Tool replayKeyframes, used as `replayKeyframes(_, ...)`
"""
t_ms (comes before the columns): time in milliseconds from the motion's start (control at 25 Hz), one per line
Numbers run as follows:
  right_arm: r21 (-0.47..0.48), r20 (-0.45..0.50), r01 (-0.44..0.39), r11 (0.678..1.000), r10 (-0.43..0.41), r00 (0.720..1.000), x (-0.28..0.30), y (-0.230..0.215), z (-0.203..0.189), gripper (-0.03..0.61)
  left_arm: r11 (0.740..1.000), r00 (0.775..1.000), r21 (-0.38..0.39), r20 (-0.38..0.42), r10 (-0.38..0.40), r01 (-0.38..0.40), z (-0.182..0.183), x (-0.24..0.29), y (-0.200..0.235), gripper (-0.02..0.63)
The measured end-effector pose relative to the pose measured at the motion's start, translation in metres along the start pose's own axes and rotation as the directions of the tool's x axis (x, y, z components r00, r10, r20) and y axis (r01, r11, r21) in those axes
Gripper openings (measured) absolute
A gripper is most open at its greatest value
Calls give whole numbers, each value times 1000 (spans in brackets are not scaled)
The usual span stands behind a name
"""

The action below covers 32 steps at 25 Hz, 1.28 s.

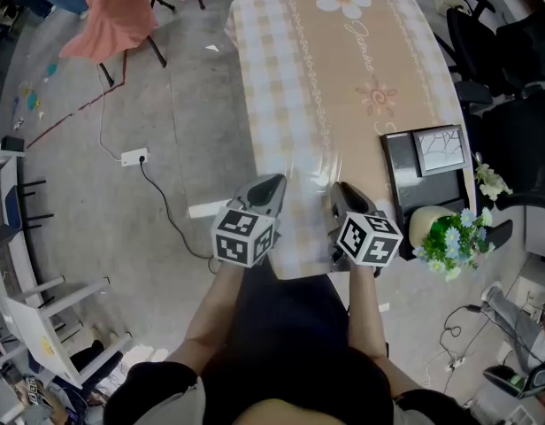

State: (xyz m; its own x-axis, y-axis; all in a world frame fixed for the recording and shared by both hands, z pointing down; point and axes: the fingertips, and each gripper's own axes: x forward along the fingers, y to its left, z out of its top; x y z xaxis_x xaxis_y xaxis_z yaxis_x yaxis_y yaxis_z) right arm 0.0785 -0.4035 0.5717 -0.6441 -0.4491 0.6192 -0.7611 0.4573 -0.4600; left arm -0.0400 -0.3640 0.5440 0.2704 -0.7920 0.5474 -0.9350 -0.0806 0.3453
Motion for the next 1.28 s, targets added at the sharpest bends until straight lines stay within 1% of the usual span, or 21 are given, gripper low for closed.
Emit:
replayKeyframes(160,6,-17,-10,1000,10,1000,5,-1,1,69,1000,1000,-10,-1,17,-17,-1,3,4,9)
replayKeyframes(320,35,-58,-8,999,10,998,12,0,0,126,999,1000,-22,3,30,-29,1,5,7,9)
replayKeyframes(440,46,-112,22,999,-16,994,17,-3,-2,130,999,999,-31,9,35,-35,3,4,8,9)
replayKeyframes(600,32,-144,41,999,-36,989,19,-2,-2,130,998,999,-43,11,41,-40,3,3,10,9)
replayKeyframes(840,-22,-173,59,998,-62,983,21,-1,-4,130,998,999,-51,13,31,-31,3,5,11,9)
replayKeyframes(1000,-80,-187,90,993,-104,977,22,-2,-5,127,998,1000,-52,16,26,-25,3,5,11,9)
replayKeyframes(1120,-127,-184,114,985,-136,973,22,-2,-6,112,998,1000,-53,15,25,-25,3,4,13,9)
replayKeyframes(1280,-151,-182,125,981,-151,972,22,-2,-6,112,998,999,-54,14,30,-29,2,1,16,9)
